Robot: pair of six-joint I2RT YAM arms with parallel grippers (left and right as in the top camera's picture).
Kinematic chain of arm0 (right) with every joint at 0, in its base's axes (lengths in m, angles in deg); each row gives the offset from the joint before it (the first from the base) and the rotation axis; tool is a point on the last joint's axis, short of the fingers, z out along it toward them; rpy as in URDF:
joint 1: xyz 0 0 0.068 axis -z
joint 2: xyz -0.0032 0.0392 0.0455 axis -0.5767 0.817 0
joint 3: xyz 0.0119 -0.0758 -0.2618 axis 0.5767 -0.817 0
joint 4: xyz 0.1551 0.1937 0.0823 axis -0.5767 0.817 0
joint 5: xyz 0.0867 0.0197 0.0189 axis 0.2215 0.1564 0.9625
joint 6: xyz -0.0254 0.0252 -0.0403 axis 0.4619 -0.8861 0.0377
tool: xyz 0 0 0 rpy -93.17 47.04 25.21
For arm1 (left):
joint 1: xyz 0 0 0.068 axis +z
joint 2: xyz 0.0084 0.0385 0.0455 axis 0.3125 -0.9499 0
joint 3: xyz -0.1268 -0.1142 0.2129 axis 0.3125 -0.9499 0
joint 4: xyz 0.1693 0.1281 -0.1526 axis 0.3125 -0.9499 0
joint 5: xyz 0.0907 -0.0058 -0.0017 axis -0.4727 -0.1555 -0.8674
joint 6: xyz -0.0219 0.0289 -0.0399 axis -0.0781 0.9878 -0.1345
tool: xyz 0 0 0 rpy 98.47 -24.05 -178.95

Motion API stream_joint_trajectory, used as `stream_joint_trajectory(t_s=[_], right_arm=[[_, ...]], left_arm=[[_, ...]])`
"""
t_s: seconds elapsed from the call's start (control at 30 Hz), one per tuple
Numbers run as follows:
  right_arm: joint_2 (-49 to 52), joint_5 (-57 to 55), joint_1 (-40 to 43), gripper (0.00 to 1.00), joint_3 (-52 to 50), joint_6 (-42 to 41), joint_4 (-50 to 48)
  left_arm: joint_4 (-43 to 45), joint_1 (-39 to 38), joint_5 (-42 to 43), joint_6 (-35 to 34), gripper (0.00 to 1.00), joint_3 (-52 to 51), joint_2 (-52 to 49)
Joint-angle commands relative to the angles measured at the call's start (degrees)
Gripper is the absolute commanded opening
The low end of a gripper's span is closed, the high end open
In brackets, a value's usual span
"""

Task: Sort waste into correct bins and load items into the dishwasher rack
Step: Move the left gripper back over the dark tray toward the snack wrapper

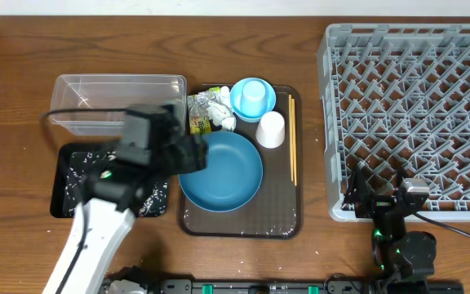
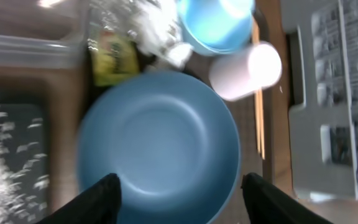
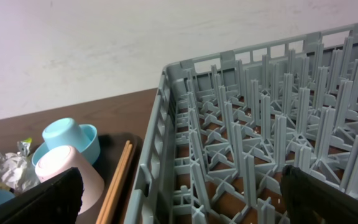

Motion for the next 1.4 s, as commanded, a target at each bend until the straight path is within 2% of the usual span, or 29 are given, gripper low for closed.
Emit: stream_joint_trajectory(t_s=[0.0, 0.03, 0.07, 0.1, 0.17, 0.3, 0.4, 0.63, 1.0, 1.37], right_arm=[[-0.2, -0.6, -0.5, 0.99, -0.2, 0.7, 0.1], [-0.2, -0.6, -0.5, 0.99, -0.2, 0.7, 0.1], [-0.2, -0.6, -0.5, 0.99, -0.2, 0.7, 0.1], [-0.2, -0.6, -0.5, 0.99, -0.2, 0.7, 0.1], [-0.2, -0.6, -0.5, 0.99, -0.2, 0.7, 0.1], [-0.2, -0.6, -0.5, 0.99, -0.2, 0.7, 0.1], [-0.2, -0.6, -0.5, 0.99, -0.2, 0.7, 0.1], [-0.2, -0.6, -0.5, 0.99, -0.2, 0.7, 0.1], [-0.2, -0.6, -0.5, 0.99, -0.2, 0.7, 0.1], [-0.2, -0.6, -0.5, 0.99, -0.2, 0.7, 0.1]], left_arm=[[1.4, -3.9, -0.2, 1.0, 0.64, 0.9, -4.9], [1.9, -5.0, -0.2, 0.9, 0.63, 0.9, -6.6], [2.4, -5.9, -0.2, 0.6, 0.57, 0.9, -8.0], [2.8, -7.1, -0.1, 0.5, 0.44, 0.9, -10.0], [3.0, -8.7, -0.2, 0.5, 0.26, 0.9, -12.7], [3.0, -11.8, -0.6, 0.5, 0.14, 0.9, -18.6], [3.0, -13.7, -4.1, 0.5, 0.07, 0.9, -22.3], [3.0, -18.1, -4.5, -2.7, 0.06, 0.9, -29.1], [4.9, -26.8, -4.2, -8.6, 0.06, 0.9, -29.7], [4.2, -26.5, -4.5, -8.2, 0.06, 2.0, -25.2]])
